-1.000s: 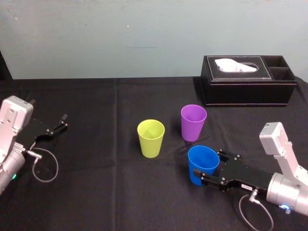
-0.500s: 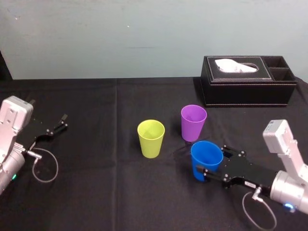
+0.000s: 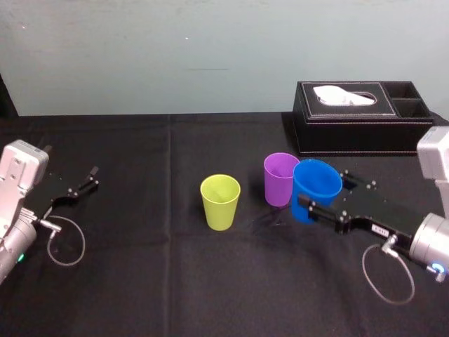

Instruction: Stack the three plastic cups sequentially using one hand.

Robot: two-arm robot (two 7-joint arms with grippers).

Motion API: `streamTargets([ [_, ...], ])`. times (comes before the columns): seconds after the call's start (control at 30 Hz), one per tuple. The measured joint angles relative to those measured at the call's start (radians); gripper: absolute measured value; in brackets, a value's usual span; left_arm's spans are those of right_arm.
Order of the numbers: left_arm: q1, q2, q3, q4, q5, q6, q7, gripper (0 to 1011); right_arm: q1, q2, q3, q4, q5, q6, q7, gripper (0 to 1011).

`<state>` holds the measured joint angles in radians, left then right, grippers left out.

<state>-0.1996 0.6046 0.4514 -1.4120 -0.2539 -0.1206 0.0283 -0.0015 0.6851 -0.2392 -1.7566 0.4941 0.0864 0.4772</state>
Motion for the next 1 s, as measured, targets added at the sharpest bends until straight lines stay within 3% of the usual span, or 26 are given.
streamTargets([
  [0.2, 0.0, 0.0, 0.0, 0.0, 0.0, 0.0, 0.0, 1010, 0.037, -0.013, 0.009, -0.016, 0.007, 0.027, -0.028, 724],
  [0.43, 0.0, 0.0, 0.0, 0.0, 0.0, 0.0, 0.0, 1010, 0.093, -0.032, -0.011, -0.001, -0.016, 0.052, -0.049, 724],
  [0.77, 0.0, 0.0, 0.0, 0.0, 0.0, 0.0, 0.0, 1010, 0.2, -0.08, -0.062, 0.07, -0.073, 0.096, -0.068, 724],
  [1.0, 0.0, 0.0, 0.0, 0.0, 0.0, 0.0, 0.0, 1010, 0.237, -0.106, -0.078, 0.112, -0.095, 0.103, -0.071, 724],
])
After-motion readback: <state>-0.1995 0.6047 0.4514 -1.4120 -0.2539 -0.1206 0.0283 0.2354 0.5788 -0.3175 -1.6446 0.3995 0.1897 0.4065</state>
